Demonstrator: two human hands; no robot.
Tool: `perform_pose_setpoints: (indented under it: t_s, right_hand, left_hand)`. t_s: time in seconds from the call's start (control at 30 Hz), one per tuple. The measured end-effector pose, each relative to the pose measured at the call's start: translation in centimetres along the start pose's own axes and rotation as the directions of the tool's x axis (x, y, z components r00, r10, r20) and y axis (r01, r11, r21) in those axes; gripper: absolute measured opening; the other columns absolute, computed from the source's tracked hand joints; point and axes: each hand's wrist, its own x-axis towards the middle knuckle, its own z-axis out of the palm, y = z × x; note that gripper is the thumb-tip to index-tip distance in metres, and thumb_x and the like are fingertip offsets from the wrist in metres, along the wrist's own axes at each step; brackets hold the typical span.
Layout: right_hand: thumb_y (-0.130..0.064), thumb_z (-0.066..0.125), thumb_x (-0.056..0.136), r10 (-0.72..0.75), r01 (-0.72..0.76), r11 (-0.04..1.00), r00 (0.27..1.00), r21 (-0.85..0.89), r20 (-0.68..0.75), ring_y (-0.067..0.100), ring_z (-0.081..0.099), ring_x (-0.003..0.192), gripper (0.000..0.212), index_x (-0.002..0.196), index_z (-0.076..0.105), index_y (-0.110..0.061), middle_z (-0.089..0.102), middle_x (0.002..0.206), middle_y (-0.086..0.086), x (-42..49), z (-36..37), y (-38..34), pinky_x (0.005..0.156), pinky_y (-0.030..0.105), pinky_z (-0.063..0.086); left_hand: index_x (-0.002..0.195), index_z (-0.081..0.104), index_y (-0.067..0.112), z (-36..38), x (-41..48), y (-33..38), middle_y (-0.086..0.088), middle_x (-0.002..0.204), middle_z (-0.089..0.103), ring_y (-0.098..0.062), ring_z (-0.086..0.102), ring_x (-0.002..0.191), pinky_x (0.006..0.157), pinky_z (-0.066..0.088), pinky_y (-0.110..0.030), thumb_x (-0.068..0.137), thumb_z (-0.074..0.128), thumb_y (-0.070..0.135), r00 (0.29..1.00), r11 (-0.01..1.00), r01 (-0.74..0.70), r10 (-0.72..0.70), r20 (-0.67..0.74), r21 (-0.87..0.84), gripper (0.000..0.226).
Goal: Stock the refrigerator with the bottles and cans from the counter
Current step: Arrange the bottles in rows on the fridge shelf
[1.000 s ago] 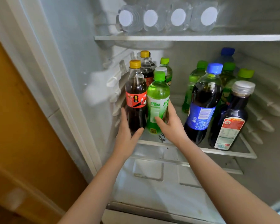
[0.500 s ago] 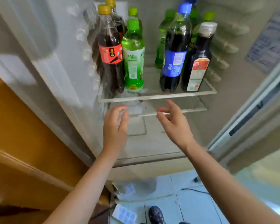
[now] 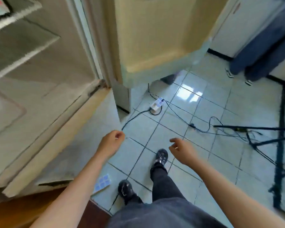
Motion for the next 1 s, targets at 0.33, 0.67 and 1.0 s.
perform_pose_setpoints:
  t_s: [0.33,0.67,1.0]
  right_hand:
    - [-0.025,0.048,0.094,0.577,-0.573,0.722,0.808,0.387,0.12,0.023,0.061,0.102,0.037,0.128,0.052,-0.011,0.066,0.112,0.005,-14.1,5.6,24.9,0.077,0.024,0.041]
    - [-0.026,0.043,0.096,0.785,-0.72,0.325,0.567,0.613,0.249,0.02,0.057,0.114,0.036,0.129,0.051,-0.018,0.061,0.125,0.004,-27.4,6.2,46.6,0.09,0.022,0.04]
    - [-0.02,0.047,0.091,0.873,-0.49,-0.133,0.354,0.862,0.336,0.028,0.061,0.102,0.018,0.1,0.062,-0.016,0.066,0.103,0.01,-35.2,5.1,56.6,0.084,0.032,0.046]
  left_hand:
    - [0.104,0.058,0.015,18.2,-5.5,5.1,-0.001,0.098,0.06,-0.021,0.058,0.096,0.083,0.044,-0.031,0.096,0.048,0.028,0.827,0.924,-0.1,-0.129,0.547,0.369,0.018]
    - [0.112,0.058,0.014,43.6,-10.3,15.5,-0.008,0.116,0.064,-0.023,0.057,0.109,0.083,0.04,-0.024,0.097,0.043,0.034,0.669,0.517,-0.522,-0.246,0.701,0.679,0.029]
    - [0.103,0.059,0.017,64.5,-20.3,30.3,-0.007,0.114,0.064,-0.021,0.058,0.102,0.085,0.042,-0.025,0.095,0.048,0.031,0.396,0.389,-0.811,-0.183,0.9,0.436,0.019]
